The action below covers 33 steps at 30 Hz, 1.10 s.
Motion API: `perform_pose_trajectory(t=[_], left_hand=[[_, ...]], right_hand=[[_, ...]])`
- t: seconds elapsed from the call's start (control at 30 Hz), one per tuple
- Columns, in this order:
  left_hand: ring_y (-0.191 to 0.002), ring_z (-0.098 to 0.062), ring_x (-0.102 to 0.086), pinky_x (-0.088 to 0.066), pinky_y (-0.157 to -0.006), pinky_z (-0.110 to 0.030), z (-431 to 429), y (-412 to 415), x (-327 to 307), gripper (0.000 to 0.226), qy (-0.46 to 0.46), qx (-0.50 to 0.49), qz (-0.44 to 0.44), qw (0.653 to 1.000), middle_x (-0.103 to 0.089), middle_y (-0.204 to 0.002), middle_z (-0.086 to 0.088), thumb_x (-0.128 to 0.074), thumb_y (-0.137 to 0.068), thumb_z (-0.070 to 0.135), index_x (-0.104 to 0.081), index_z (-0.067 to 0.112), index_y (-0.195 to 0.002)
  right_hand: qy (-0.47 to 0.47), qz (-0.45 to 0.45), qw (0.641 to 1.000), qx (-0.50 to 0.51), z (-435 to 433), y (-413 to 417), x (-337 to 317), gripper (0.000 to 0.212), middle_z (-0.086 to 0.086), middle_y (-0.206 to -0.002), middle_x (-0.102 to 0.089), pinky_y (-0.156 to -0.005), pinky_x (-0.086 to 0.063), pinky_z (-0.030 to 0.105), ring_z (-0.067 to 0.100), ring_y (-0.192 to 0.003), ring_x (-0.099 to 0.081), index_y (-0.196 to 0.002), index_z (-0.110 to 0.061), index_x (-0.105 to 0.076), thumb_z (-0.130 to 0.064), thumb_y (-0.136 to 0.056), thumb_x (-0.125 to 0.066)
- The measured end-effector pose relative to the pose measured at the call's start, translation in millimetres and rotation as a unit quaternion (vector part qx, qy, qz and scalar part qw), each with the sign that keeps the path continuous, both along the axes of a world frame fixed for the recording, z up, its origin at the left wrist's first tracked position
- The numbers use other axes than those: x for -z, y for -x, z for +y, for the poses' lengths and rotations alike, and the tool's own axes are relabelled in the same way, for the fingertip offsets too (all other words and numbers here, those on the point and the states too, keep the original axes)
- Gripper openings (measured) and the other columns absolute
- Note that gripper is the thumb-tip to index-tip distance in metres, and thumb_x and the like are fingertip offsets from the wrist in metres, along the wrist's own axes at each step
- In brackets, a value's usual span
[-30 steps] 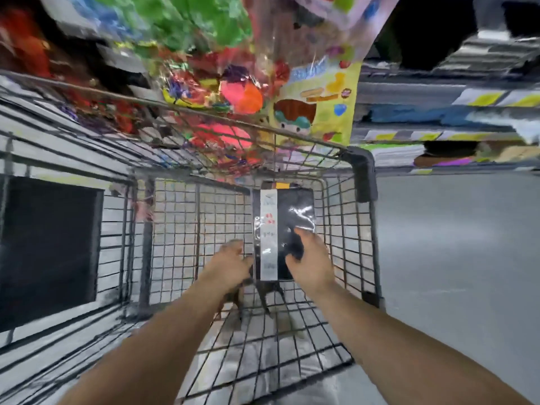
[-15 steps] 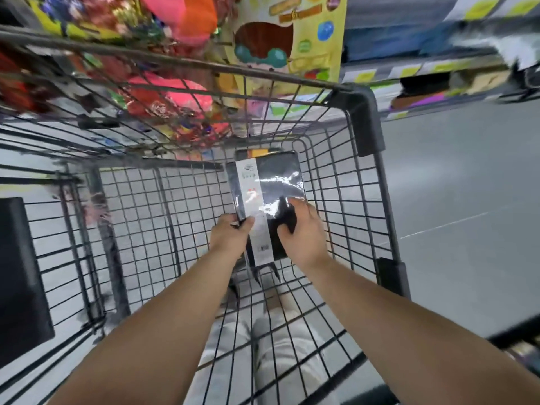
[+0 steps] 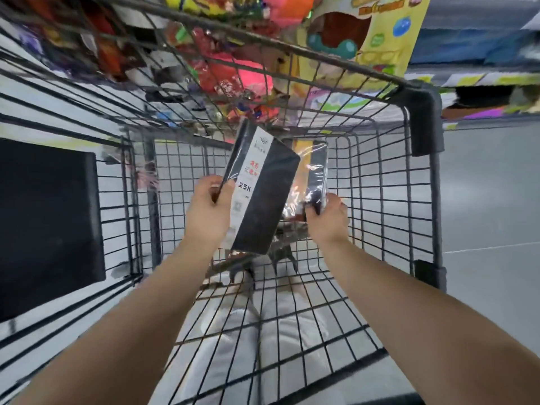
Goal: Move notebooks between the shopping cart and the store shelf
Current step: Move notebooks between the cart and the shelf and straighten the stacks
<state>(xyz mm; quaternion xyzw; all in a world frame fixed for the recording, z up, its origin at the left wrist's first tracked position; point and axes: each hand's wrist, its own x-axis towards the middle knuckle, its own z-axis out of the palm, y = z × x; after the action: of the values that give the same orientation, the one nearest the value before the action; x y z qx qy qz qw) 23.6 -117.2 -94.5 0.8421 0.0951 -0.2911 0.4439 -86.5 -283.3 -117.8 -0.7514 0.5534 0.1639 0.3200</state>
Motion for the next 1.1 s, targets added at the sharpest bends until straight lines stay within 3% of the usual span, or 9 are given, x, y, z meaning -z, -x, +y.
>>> perform_pose_trajectory(t=[0.1, 0.27, 0.4, 0.5, 0.57, 0.67, 0.8, 0.97, 1.1], left_hand=[[-0.072, -0.013, -0.056, -0.043, -0.067, -0.025, 22, -16, 0, 0.013, -0.023, -0.001, -0.029, 0.999, -0.058, -0.076, 0.010, -0.053, -0.094, 0.037, -0.049, 0.028, -0.103], [-0.078, -0.021, -0.061, -0.047, -0.074, -0.032, 37, -23, 5, 0.015, -0.034, -0.035, -0.041, 0.998, -0.059, -0.075, 0.009, -0.055, -0.093, 0.038, -0.049, 0.025, -0.096], [-0.077, -0.014, -0.061, -0.047, -0.070, -0.026, 41, -18, 5, 0.024, -0.046, -0.045, -0.036, 0.997, -0.059, -0.077, 0.012, -0.056, -0.092, 0.040, -0.053, 0.019, -0.104], [-0.083, -0.016, -0.063, -0.051, -0.076, -0.030, 43, -15, 2, 0.036, -0.051, -0.033, -0.034, 0.998, -0.067, -0.089, 0.003, -0.057, -0.091, 0.044, -0.055, 0.014, -0.111], [-0.086, -0.019, -0.063, -0.047, -0.075, -0.029, 43, -12, -3, 0.039, -0.053, -0.034, -0.024, 0.998, -0.066, -0.093, 0.000, -0.057, -0.091, 0.044, -0.054, 0.012, -0.114], [-0.091, -0.024, -0.062, -0.049, -0.082, -0.034, 44, -10, -20, 0.042, -0.055, -0.055, -0.007, 0.997, -0.062, -0.094, -0.001, -0.055, -0.091, 0.044, -0.053, 0.012, -0.118], [-0.092, -0.023, -0.059, -0.046, -0.086, -0.033, 47, -4, -61, 0.042, -0.046, -0.062, 0.007, 0.997, -0.060, -0.096, 0.000, -0.049, -0.095, 0.044, -0.056, 0.009, -0.116], [-0.089, -0.025, -0.057, -0.043, -0.079, -0.033, 50, 10, -126, 0.030, -0.017, -0.043, -0.008, 0.999, -0.060, -0.090, -0.002, -0.045, -0.096, 0.043, -0.053, 0.014, -0.095], [-0.085, -0.023, -0.060, -0.040, -0.064, -0.027, 46, 21, -170, 0.028, 0.016, -0.012, -0.061, 0.998, -0.061, -0.078, 0.003, -0.050, -0.095, 0.039, -0.060, 0.013, -0.089]], right_hand=[[-0.024, 0.053, 0.998, 0.015, 6, -9, 19, 0.067, 0.015, -0.127, -0.052, -0.092, -0.045, 0.043, 0.035, -0.117, -0.050, -0.129, -0.011, -0.045, -0.050, -0.079, -0.067], [0.001, 0.115, 0.993, 0.029, 9, -14, 34, 0.087, 0.018, -0.135, -0.039, -0.097, -0.041, 0.045, 0.037, -0.124, -0.041, -0.135, -0.011, -0.031, -0.054, -0.072, -0.073], [0.016, 0.136, 0.990, 0.034, 4, -12, 34, 0.083, 0.018, -0.129, -0.046, -0.092, -0.045, 0.047, 0.038, -0.119, -0.047, -0.128, -0.011, -0.036, -0.054, -0.069, -0.076], [0.027, 0.135, 0.990, 0.028, 4, -10, 23, 0.070, 0.016, -0.117, -0.058, -0.075, -0.052, 0.040, 0.034, -0.105, -0.059, -0.114, -0.007, -0.047, -0.052, -0.069, -0.077], [0.021, 0.117, 0.993, 0.002, 8, -7, 13, 0.058, 0.014, -0.111, -0.060, -0.067, -0.050, 0.034, 0.032, -0.100, -0.060, -0.108, -0.009, -0.053, -0.051, -0.074, -0.074], [0.019, 0.078, 0.996, -0.047, 14, -5, -8, 0.053, 0.017, -0.112, -0.054, -0.078, -0.051, 0.038, 0.035, -0.104, -0.055, -0.116, -0.012, -0.052, -0.050, -0.081, -0.064], [-0.069, -0.010, 0.994, -0.088, 18, 5, -54, 0.032, 0.009, -0.092, -0.064, -0.072, -0.048, 0.033, 0.031, -0.085, -0.062, -0.104, -0.014, -0.051, -0.041, -0.088, -0.059], [0.022, -0.072, 0.986, -0.151, 24, 29, -127, 0.031, 0.001, -0.068, -0.053, -0.055, -0.042, 0.034, 0.024, -0.060, -0.052, -0.084, -0.017, -0.043, -0.046, -0.092, -0.051], [0.095, -0.147, 0.973, -0.149, 15, 54, -174, 0.027, 0.001, -0.074, -0.053, -0.052, -0.041, 0.034, 0.024, -0.064, -0.052, -0.085, -0.018, -0.045, -0.042, -0.092, -0.054]])
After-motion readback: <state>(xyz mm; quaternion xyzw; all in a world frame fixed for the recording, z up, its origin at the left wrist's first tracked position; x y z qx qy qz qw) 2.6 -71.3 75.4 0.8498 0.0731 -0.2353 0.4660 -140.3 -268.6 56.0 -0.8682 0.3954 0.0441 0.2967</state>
